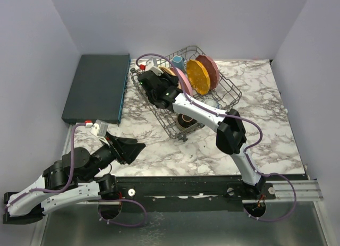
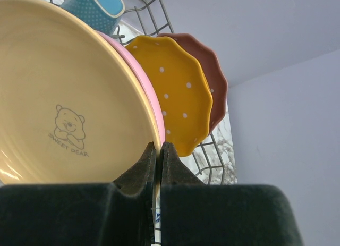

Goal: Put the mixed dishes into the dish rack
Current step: Insert the plate into the dish rack.

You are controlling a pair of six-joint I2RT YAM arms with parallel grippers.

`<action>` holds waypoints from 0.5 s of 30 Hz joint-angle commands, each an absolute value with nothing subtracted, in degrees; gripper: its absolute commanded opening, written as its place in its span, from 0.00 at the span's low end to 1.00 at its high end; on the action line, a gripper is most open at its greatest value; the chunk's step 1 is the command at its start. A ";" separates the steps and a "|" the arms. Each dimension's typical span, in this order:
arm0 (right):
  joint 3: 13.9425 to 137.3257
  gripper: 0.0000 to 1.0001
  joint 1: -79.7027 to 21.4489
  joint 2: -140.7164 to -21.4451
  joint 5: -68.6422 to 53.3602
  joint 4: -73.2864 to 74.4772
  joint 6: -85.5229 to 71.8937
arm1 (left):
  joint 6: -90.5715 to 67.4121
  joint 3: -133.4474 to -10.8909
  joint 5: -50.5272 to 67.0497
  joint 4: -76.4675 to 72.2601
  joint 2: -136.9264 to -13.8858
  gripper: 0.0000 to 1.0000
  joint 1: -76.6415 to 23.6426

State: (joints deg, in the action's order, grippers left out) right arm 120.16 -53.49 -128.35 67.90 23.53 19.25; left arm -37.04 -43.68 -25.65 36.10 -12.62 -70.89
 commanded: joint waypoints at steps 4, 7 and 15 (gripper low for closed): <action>120.45 0.00 -53.51 -129.43 69.62 23.30 18.60 | -37.00 -43.68 -27.42 36.22 -11.81 0.61 -70.83; 120.97 0.00 -53.78 -130.11 69.38 24.19 17.90 | -37.00 -43.77 -27.51 36.29 -11.81 0.61 -70.77; 122.61 0.00 -54.69 -132.16 69.10 25.05 17.95 | -36.91 -43.86 -27.77 36.39 -11.91 0.61 -70.77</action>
